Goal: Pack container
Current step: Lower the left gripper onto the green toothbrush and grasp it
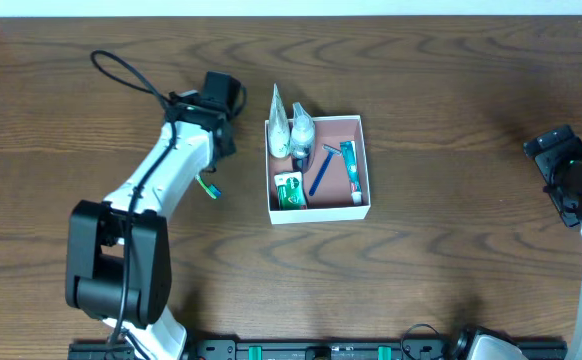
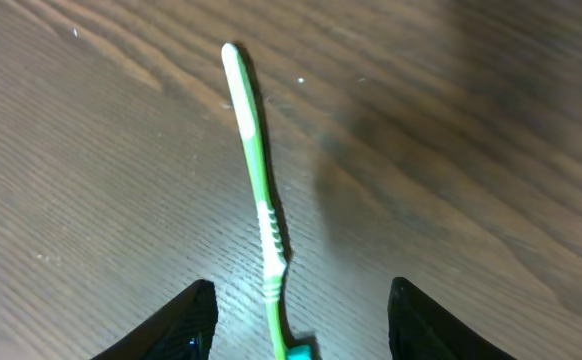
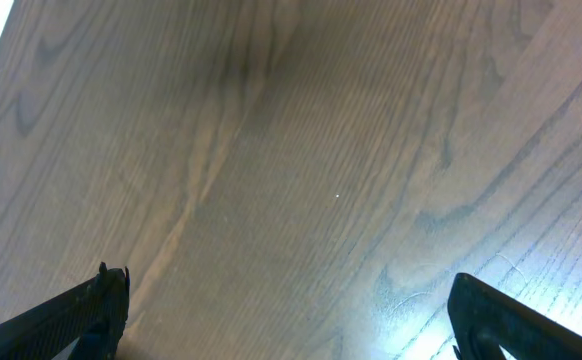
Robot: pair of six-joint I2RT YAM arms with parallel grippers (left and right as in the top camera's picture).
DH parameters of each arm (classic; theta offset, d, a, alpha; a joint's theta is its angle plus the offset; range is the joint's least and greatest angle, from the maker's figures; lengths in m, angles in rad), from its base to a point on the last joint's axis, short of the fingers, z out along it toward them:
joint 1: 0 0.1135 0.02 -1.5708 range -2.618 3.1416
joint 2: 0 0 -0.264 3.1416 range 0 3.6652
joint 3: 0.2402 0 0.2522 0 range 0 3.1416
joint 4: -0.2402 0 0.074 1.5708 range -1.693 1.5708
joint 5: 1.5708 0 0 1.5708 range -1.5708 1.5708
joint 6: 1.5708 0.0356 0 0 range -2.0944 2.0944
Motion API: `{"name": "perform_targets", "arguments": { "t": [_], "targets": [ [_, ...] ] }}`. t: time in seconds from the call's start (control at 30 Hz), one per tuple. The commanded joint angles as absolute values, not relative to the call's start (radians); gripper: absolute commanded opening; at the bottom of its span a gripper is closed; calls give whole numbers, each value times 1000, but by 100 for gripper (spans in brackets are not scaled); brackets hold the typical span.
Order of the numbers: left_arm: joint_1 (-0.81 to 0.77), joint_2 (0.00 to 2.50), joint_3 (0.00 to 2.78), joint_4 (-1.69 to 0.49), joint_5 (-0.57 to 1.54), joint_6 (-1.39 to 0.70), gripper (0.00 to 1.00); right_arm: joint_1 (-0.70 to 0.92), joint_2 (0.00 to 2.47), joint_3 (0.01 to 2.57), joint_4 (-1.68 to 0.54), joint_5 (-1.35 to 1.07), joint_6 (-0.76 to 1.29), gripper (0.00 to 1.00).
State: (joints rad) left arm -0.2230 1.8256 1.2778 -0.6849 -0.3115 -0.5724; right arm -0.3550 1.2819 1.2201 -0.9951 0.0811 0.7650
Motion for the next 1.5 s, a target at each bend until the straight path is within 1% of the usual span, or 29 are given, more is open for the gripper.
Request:
{"name": "perform_targets", "arguments": {
  "t": [0.0,0.3,0.67,1.13,1.17,1.27,1.33,1.37,1.43,1.47],
  "targets": [
    [-175,1843,1266,-669,-219,-543,56,-362,1282,1229,-996,85,751,99],
    [-91,1889,1262,-651,-109,-464,56,-362,1282,1229,-996,85,750,99],
    [-87,1911,1242,-667,-95,-469,56,-362,1282,1229,-996,86,751,99],
    [-83,1953,1200,-634,-85,-472,56,-362,1282,1229,-996,86,751,99],
    [-83,1953,1200,-632,-85,-472,52,-362,1282,1229,-996,86,751,99],
    [-83,1953,1199,-627,-85,-472,30,-362,1282,1229,-996,86,751,99],
    [-83,1953,1199,-624,-85,-472,21,-362,1282,1229,-996,86,751,99],
    [-83,1953,1200,-623,-85,-472,19,-362,1282,1229,-996,85,751,99],
    [-83,1953,1199,-620,-85,-472,19,-362,1282,1229,-996,86,751,99],
    [-83,1953,1199,-619,-85,-472,15,-362,1282,1229,-996,85,751,99]
  ]
}}
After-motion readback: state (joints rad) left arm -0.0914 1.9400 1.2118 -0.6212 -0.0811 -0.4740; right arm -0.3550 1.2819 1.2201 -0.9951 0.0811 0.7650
